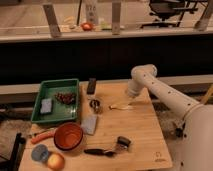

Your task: Place banana in table surface

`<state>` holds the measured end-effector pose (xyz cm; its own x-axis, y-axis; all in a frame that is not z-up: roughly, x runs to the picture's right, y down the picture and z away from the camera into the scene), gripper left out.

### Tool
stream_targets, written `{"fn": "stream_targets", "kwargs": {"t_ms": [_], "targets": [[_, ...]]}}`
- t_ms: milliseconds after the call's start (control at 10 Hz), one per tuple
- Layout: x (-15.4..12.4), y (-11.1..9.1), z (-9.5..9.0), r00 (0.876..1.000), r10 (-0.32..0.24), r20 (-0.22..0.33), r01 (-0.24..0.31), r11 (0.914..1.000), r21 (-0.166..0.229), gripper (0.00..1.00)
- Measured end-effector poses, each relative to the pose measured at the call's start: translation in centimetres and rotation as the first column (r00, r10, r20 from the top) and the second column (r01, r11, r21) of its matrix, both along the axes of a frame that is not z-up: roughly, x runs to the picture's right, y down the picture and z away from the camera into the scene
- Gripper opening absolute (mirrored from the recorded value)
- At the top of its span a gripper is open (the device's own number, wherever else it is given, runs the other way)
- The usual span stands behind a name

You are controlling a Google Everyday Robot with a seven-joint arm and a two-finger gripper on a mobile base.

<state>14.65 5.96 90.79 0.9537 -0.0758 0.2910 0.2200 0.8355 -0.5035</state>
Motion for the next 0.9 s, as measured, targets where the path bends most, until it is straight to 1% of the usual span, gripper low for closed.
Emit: {"fn": "stream_targets", "kwargs": {"t_ms": [200,300,600,700,800,900], "targets": [[-0.2,0.4,0.2,1.0,-0.006,-0.004,0.006,0.9999,-0.013,0.78],[-0.3,0.7,0.4,1.0,-0.008,-0.008,0.008,0.9998,-0.02,0.8],[-0.7,1.9,1.5,1.0,-0.018,-0.021,0.017,0.999,-0.042,0.8],[-0.9,2.5,2.1,1.0,-0.019,-0.022,0.018,0.9983,-0.055,0.8],[-1.0,3.1,2.7,1.0,-0.018,-0.023,0.016,0.9977,-0.065,0.78],[-0.9,3.4,3.1,1.0,-0.015,-0.025,0.013,0.9973,-0.072,0.71]]}}
